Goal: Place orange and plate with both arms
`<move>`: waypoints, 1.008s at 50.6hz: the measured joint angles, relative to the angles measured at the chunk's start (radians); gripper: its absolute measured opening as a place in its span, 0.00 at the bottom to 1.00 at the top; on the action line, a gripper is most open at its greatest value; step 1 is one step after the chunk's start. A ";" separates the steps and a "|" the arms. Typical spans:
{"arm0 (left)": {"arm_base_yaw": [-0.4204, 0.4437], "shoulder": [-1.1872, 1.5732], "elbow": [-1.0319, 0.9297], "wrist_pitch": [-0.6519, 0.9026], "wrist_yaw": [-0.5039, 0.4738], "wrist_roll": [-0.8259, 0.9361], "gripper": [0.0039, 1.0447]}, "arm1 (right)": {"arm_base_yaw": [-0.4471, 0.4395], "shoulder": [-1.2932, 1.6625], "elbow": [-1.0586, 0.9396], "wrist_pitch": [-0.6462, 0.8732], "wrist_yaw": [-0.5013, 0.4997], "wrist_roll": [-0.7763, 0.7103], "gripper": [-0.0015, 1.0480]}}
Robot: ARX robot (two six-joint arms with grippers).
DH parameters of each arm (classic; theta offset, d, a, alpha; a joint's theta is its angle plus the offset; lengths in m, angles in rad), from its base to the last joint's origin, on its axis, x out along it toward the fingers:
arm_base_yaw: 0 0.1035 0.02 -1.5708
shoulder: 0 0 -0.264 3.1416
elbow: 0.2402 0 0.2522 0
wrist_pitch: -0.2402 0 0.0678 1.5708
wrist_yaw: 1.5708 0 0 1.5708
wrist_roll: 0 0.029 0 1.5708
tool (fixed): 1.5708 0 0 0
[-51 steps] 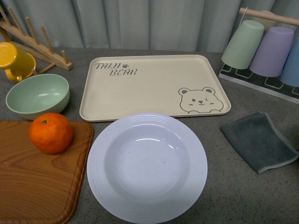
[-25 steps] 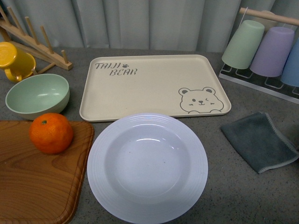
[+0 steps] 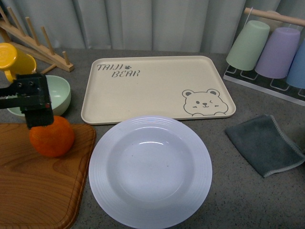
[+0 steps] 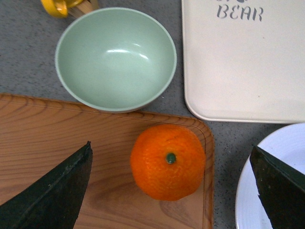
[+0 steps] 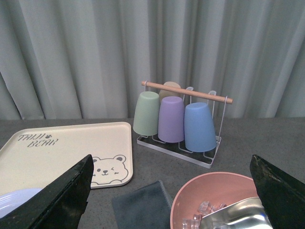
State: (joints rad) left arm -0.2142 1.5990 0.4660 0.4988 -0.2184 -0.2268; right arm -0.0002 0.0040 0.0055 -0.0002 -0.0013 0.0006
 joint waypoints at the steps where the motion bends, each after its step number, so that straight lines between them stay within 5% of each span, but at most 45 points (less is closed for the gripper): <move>1: 0.000 0.013 0.006 0.002 0.001 0.001 0.94 | 0.000 0.000 0.000 0.000 0.000 0.000 0.91; 51: 0.026 0.292 0.113 -0.028 0.132 -0.040 0.94 | 0.000 0.000 0.000 0.000 0.000 0.000 0.91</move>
State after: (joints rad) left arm -0.1879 1.8908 0.5789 0.4709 -0.0864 -0.2672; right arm -0.0002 0.0040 0.0055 -0.0002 -0.0013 0.0002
